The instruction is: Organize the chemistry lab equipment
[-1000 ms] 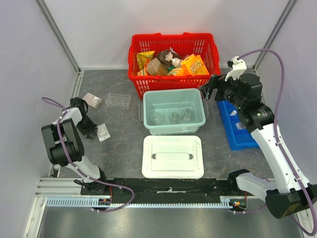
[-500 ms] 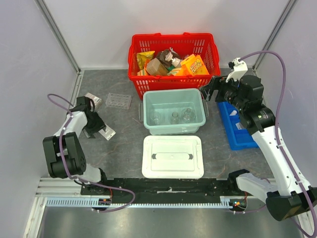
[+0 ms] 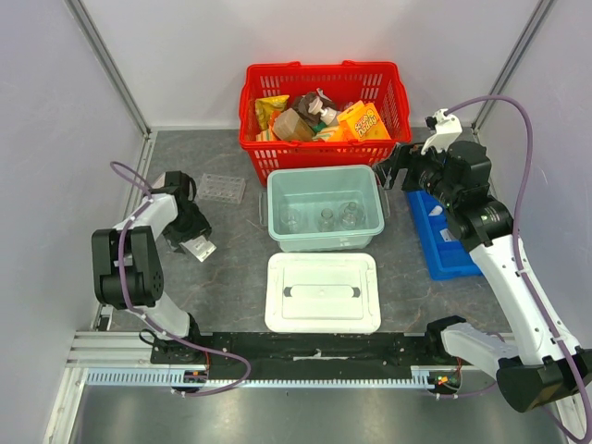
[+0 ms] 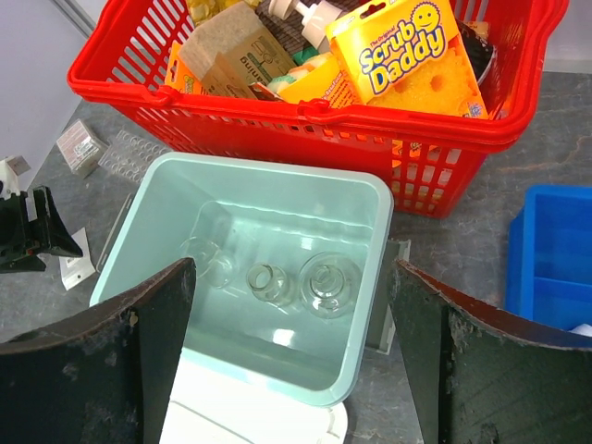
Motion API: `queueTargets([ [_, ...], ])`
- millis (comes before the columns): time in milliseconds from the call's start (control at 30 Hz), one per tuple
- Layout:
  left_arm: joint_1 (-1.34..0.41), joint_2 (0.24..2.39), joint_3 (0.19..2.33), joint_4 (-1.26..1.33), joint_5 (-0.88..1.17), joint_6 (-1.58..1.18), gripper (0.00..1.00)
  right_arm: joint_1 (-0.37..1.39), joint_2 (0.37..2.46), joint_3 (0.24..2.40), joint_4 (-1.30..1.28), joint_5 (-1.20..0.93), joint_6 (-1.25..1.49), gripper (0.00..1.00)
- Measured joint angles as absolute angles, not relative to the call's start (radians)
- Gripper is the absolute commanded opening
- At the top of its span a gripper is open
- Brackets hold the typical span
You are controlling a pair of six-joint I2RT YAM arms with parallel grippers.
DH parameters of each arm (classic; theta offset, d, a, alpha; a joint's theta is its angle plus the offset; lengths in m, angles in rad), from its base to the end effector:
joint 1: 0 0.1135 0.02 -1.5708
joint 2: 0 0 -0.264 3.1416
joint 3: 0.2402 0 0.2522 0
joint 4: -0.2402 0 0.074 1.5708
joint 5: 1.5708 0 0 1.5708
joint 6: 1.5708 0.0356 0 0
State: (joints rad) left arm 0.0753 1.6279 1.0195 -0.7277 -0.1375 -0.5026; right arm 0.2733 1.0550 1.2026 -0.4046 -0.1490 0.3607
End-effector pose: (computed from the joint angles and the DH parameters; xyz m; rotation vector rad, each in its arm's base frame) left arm 0.2946 0.0271 0.1800 -0.8433 2.7549 0.1218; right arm 0.2190 0.0669 0.4108 -0.0257 1.8641 0.5794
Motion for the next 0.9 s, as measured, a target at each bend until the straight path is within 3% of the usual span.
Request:
queueTargets([
  [900, 0.020, 1.709, 1.044, -0.766, -0.212, -0.665, 0.81, 0.273, 1.055, 1.203, -0.405, -0.122, 0.319, 0.94],
])
